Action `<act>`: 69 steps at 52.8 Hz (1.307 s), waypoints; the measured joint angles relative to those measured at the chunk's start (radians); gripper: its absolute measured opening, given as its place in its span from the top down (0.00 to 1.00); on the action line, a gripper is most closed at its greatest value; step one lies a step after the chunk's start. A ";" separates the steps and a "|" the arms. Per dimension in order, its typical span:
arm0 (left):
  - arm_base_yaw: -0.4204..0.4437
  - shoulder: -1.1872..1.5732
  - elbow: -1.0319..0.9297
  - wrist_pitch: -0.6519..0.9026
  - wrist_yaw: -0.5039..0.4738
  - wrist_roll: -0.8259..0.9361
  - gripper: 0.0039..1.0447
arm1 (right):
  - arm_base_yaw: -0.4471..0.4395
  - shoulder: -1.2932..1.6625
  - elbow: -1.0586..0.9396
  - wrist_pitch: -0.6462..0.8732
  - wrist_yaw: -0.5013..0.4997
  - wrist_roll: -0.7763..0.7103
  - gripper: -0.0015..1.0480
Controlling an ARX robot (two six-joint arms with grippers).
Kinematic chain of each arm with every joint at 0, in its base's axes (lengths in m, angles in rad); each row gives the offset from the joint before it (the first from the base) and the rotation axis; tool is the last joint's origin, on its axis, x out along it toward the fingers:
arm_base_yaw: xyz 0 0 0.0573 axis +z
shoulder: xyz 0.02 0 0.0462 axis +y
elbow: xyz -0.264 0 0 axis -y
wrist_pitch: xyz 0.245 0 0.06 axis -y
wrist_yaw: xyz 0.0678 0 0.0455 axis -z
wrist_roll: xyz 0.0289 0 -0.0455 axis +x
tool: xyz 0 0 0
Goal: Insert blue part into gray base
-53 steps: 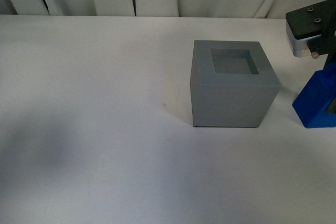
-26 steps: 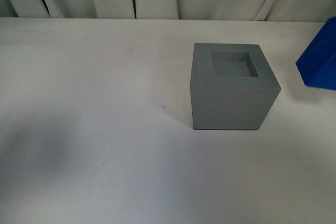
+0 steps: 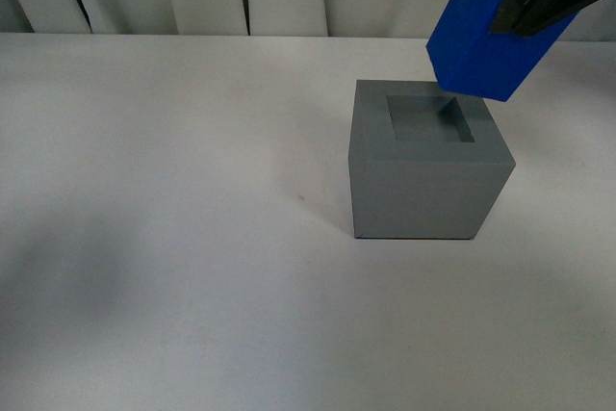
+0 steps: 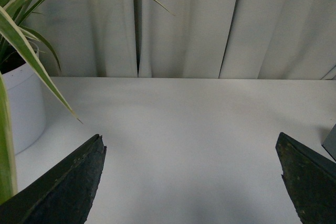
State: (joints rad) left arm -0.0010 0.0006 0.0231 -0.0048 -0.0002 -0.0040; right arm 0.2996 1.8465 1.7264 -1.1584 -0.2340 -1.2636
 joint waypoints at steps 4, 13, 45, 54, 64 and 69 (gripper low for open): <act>0.000 0.000 0.000 0.000 0.000 0.000 0.06 | 0.019 0.016 0.000 0.005 0.000 0.009 0.55; 0.000 0.000 0.000 0.000 0.000 0.000 0.06 | 0.042 0.033 0.000 0.013 0.008 0.014 0.55; 0.000 0.000 0.000 0.000 0.000 0.000 0.06 | 0.055 0.048 -0.039 0.046 0.018 0.022 0.55; 0.000 0.000 0.000 0.000 0.000 0.000 0.06 | 0.056 0.052 -0.041 0.046 0.024 0.022 0.55; 0.000 0.000 0.000 0.000 0.000 0.000 0.06 | 0.056 0.052 -0.060 0.051 0.034 0.021 0.55; 0.000 0.000 0.000 0.000 0.000 0.000 0.06 | 0.056 0.053 -0.070 0.056 0.038 0.019 0.55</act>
State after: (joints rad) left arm -0.0010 0.0006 0.0231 -0.0048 -0.0002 -0.0036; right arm 0.3557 1.8996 1.6566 -1.1027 -0.1959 -1.2446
